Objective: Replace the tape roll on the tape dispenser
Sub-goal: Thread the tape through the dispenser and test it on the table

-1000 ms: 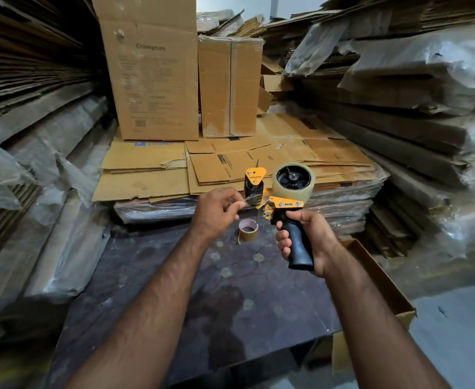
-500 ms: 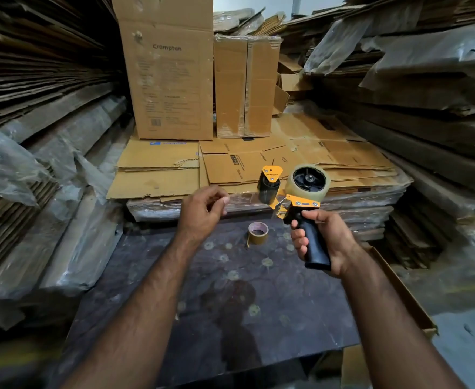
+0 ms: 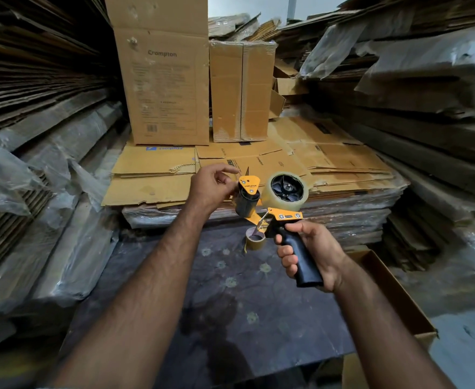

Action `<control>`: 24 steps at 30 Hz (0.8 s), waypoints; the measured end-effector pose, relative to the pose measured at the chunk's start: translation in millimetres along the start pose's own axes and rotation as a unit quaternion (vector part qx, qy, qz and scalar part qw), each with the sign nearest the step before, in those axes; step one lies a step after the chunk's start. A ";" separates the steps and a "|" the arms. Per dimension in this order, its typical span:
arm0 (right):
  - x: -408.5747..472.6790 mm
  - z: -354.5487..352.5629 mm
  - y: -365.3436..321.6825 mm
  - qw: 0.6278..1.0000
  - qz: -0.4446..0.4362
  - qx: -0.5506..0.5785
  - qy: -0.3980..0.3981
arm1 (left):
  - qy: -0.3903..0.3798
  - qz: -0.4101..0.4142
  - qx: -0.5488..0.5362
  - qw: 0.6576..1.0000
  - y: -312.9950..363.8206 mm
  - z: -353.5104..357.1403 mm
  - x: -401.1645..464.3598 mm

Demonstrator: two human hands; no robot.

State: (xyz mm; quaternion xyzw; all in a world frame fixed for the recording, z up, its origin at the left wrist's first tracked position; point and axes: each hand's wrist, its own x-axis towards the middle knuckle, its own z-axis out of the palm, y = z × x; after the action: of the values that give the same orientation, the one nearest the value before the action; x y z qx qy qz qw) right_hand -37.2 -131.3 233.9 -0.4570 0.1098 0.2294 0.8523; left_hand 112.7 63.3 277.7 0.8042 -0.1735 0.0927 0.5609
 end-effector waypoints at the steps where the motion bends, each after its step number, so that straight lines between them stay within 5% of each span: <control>1: -0.9 -1.1 0.9 1.000 0.001 -0.001 0.003 | -0.012 -0.018 -0.023 1.000 -0.8 -0.2 -0.1; 17: 4.0 -3.6 3.7 0.999 -0.018 0.034 0.028 | -0.280 -0.012 -0.021 0.960 -17.2 -2.4 -38.4; 24: 11.1 9.0 9.4 1.000 -0.009 0.020 0.020 | -0.153 0.022 0.010 0.988 -37.8 6.0 -50.8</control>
State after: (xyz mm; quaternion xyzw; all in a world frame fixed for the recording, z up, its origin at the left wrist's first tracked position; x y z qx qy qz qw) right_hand -32.4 -116.1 227.7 -0.4450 0.1272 0.2106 0.8611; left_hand 80.1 78.3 225.2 0.8106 -0.2739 -0.0178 0.5173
